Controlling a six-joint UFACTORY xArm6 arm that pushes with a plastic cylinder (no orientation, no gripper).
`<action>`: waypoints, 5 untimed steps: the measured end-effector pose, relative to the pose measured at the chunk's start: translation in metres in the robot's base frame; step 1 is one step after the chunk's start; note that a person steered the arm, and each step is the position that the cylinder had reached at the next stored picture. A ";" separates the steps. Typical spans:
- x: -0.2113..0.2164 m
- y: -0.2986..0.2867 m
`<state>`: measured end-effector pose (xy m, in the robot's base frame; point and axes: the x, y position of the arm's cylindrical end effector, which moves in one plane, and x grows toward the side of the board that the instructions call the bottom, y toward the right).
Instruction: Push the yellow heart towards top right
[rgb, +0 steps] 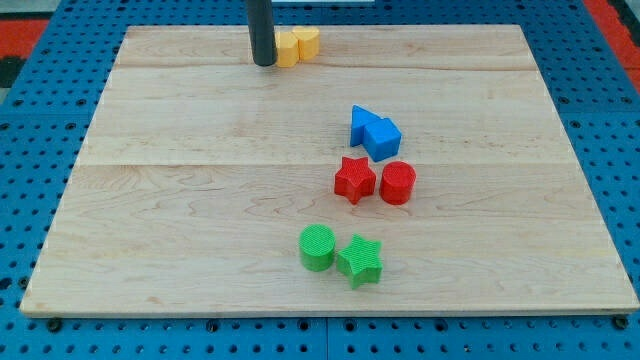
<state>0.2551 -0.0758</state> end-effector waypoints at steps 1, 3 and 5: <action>-0.003 -0.034; -0.032 0.010; -0.040 0.020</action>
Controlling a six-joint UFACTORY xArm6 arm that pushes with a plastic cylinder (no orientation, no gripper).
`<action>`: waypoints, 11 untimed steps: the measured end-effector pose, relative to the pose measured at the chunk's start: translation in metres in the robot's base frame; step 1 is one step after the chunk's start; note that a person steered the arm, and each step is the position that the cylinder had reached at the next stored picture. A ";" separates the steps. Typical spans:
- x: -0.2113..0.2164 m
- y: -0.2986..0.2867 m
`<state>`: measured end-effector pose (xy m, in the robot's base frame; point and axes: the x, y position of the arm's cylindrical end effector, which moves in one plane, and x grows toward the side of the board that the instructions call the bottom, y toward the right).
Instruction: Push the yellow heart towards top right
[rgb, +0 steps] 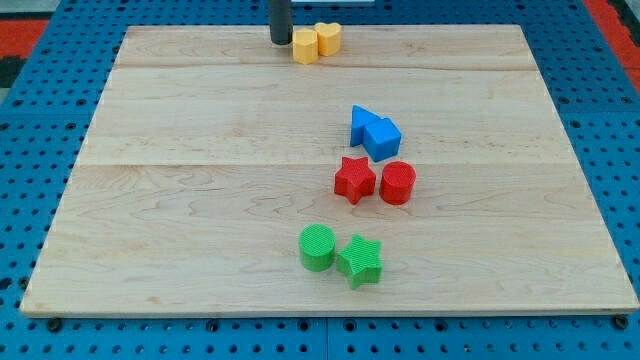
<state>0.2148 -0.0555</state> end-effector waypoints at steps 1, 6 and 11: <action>-0.002 0.003; -0.002 0.118; 0.059 0.138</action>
